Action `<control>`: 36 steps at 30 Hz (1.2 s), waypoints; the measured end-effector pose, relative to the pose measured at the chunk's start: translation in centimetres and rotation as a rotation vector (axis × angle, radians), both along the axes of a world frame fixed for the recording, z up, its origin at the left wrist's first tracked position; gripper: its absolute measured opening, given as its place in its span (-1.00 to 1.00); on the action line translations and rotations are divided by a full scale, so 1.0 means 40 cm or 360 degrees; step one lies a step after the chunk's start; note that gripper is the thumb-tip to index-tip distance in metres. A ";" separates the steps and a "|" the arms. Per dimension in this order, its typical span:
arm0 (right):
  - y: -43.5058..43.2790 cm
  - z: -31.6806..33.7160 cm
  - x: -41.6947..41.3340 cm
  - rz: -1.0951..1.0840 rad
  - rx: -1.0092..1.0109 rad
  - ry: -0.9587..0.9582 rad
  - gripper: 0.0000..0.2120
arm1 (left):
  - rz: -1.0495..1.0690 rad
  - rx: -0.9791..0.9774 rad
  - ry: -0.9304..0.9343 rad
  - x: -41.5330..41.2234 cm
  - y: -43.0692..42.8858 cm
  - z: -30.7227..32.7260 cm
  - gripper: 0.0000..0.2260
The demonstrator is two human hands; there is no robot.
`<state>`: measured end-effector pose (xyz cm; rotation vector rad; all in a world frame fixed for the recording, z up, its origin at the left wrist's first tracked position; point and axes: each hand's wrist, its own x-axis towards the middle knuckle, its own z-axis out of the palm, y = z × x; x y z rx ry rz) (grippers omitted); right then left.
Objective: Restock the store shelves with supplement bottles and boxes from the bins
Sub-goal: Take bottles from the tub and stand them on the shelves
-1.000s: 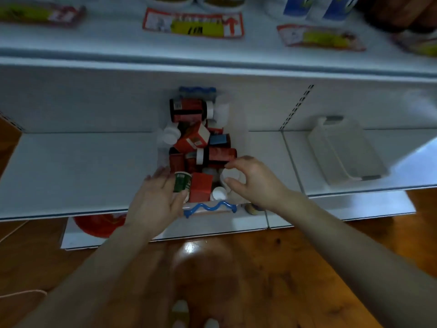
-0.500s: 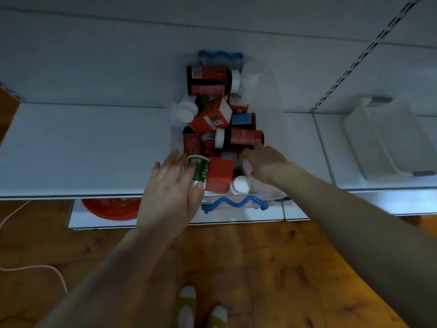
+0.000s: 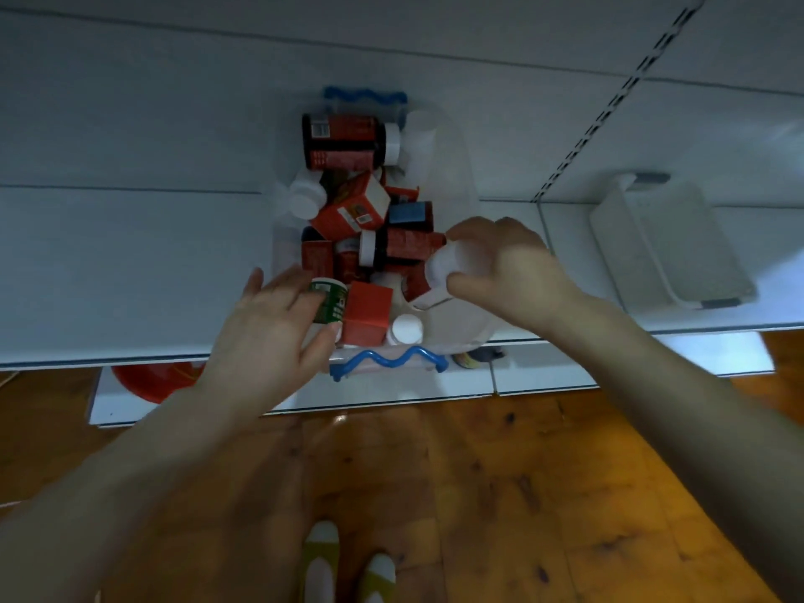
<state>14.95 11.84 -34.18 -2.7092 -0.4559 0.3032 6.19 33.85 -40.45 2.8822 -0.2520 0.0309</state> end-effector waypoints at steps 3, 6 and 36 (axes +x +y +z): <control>-0.032 0.027 -0.053 -0.0158 0.0262 -0.0117 -0.52 | 0.0001 -0.0218 0.0087 0.063 -0.026 0.009 -0.53; -0.058 0.030 -0.104 -0.0345 0.0474 -0.0105 -0.54 | 0.0017 -0.0344 0.0100 0.153 -0.080 -0.004 -0.56; -0.142 0.029 -0.188 -0.0833 0.1058 0.0082 -0.67 | 0.0241 -0.0606 0.0232 0.278 -0.146 0.000 -0.55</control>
